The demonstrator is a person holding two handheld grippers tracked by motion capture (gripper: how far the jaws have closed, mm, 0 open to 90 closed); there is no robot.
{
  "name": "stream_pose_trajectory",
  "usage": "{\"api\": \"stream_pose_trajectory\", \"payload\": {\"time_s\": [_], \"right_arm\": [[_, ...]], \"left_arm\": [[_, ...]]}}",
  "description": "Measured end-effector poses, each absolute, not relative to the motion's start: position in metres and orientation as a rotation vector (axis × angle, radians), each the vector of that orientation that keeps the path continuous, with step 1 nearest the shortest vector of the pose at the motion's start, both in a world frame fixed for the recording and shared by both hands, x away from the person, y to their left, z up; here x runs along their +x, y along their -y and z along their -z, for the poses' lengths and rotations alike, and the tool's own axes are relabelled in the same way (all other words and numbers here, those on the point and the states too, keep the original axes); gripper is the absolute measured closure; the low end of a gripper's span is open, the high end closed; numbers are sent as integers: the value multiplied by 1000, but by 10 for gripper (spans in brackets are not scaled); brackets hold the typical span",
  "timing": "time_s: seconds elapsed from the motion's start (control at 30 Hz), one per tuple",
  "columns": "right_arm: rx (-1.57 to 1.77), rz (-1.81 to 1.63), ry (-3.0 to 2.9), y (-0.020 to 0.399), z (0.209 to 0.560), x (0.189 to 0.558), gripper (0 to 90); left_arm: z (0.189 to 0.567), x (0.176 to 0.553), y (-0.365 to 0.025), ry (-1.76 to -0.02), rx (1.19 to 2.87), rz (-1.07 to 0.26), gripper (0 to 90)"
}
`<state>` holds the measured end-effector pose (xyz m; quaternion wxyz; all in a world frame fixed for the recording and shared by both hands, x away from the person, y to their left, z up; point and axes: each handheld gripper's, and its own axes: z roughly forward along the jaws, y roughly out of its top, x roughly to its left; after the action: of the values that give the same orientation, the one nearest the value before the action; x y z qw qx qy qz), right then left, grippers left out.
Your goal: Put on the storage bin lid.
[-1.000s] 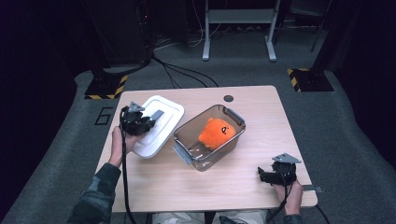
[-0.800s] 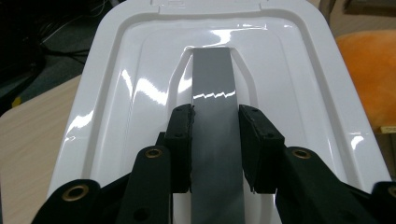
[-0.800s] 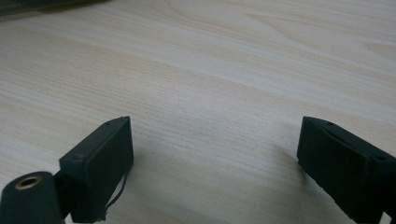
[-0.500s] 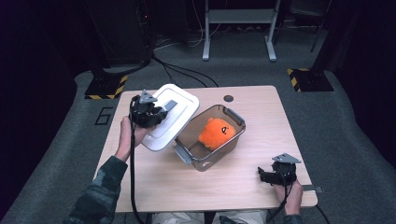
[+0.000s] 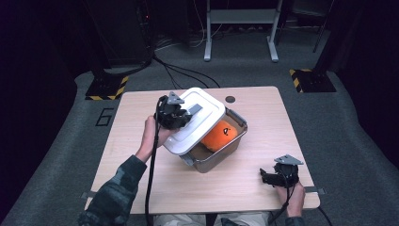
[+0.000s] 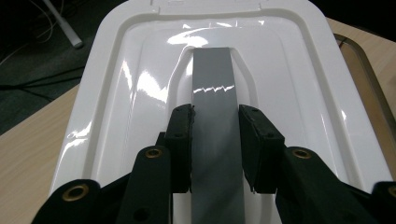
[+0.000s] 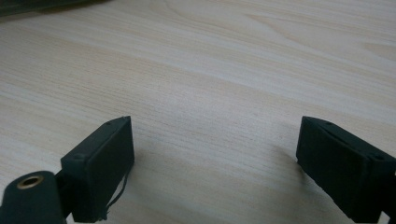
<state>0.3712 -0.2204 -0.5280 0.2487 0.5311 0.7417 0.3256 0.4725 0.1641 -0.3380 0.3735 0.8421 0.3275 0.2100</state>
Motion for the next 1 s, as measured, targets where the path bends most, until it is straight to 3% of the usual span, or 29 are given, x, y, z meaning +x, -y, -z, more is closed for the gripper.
{"api": "stream_pose_trajectory", "payload": {"time_s": [0.37, 1.0], "right_arm": [[1444, -892, -2021, 221, 528, 371, 105], [1442, -893, -2023, 221, 528, 371, 106]], "left_arm": [[354, 477, -130, -789, 2217, -478, 664], [375, 484, -103, -739, 2280, -405, 664]]}}
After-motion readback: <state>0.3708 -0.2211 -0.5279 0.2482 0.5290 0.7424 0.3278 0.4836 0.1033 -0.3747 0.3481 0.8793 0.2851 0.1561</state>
